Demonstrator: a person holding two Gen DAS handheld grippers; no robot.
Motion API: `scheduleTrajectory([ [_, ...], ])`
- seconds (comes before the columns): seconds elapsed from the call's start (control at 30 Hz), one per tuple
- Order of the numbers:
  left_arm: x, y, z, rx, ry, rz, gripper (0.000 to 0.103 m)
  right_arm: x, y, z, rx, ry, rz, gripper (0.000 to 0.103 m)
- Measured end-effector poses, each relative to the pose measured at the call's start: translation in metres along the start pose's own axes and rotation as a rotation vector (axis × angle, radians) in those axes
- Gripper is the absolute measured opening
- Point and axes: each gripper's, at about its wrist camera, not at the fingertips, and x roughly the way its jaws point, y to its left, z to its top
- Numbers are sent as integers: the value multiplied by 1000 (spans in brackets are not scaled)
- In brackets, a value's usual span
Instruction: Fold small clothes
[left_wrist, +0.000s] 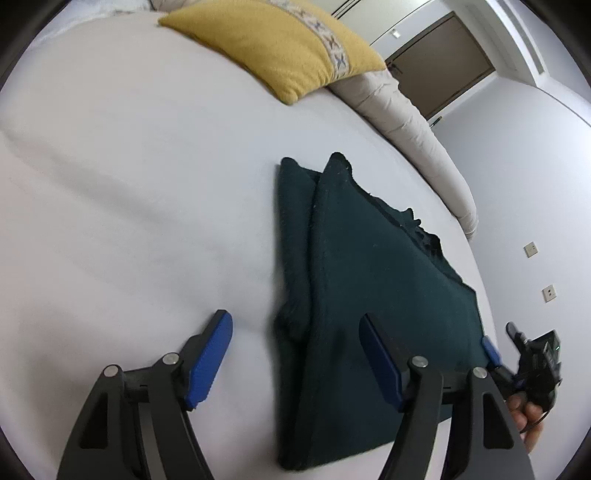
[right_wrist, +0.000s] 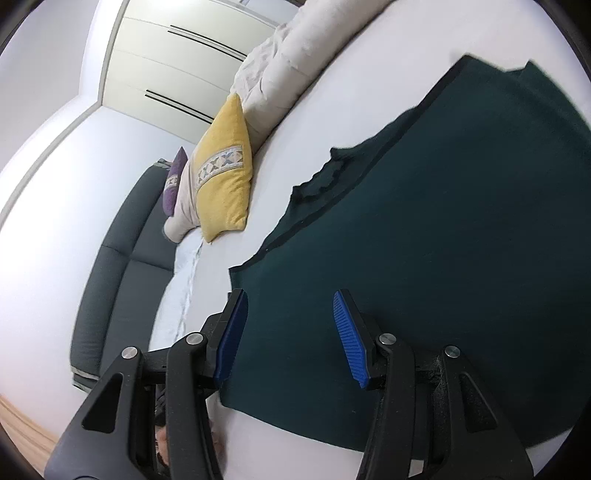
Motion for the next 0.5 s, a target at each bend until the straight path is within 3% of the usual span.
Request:
scheduleTrajectory([
  [0.07,4,2,7,-53,33,-44,71,6,2,-1,14,13,20,47],
  [0.2,14,8,14,-118,99,-86,47,21,11,-2,25,44,67,47],
  [0.3,19,22,15,-218,138,-170,33,37,23,-3,21,75,93,47],
  [0.5,20,37,10,-299,148,-284,21,71,46,-7,6,140,104,47],
])
